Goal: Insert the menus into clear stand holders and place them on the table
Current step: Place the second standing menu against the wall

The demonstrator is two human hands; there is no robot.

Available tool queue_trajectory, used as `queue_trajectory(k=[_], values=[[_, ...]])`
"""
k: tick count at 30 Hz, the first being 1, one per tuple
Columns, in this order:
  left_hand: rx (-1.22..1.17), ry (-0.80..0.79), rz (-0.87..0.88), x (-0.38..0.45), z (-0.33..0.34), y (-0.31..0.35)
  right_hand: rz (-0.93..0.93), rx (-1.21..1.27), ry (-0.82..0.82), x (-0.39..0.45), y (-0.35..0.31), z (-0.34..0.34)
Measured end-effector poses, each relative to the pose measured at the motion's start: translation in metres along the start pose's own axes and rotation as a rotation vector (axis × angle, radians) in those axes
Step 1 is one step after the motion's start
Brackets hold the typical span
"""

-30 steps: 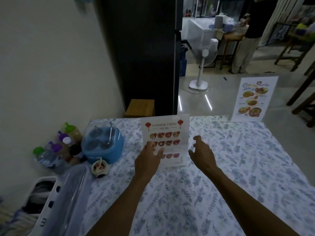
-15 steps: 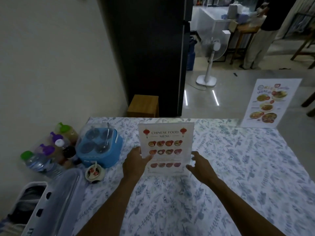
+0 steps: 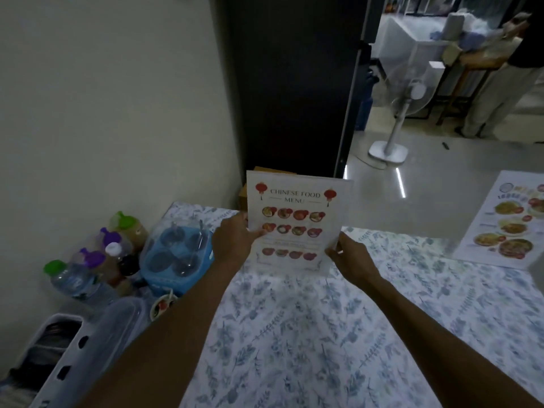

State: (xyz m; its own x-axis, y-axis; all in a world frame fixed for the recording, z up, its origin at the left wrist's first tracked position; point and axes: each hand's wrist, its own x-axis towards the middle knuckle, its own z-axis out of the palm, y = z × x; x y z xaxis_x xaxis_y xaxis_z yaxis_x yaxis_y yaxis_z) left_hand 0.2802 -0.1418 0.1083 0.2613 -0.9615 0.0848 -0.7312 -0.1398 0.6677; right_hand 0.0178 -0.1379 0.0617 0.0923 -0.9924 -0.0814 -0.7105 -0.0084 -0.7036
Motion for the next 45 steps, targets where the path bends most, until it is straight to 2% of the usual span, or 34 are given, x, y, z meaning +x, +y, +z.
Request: queue_trajectory(k=[8,22,31,38,45], values=[[0.16,0.045,0.079,0.087,-0.04,-0.018,-0.072,0.034,0.039,0.072,-0.057,0.017],[0.25,0.006,0.02,0.223,-0.088,-0.138,-0.017,-0.001,-0.013,0.193,-0.141,0.139],[0.344,0.015,-0.08,0.263,-0.092,-0.218,-0.043,0.009,-0.07,0.239,-0.174,0.222],[0.404,0.061,-0.143,0.279,-0.092,-0.241,0.002,0.079,-0.024,0.268,-0.193,0.265],[0.399,0.106,-0.177,0.292,-0.093,-0.259,-0.067,0.02,-0.016,0.282,-0.205,0.281]])
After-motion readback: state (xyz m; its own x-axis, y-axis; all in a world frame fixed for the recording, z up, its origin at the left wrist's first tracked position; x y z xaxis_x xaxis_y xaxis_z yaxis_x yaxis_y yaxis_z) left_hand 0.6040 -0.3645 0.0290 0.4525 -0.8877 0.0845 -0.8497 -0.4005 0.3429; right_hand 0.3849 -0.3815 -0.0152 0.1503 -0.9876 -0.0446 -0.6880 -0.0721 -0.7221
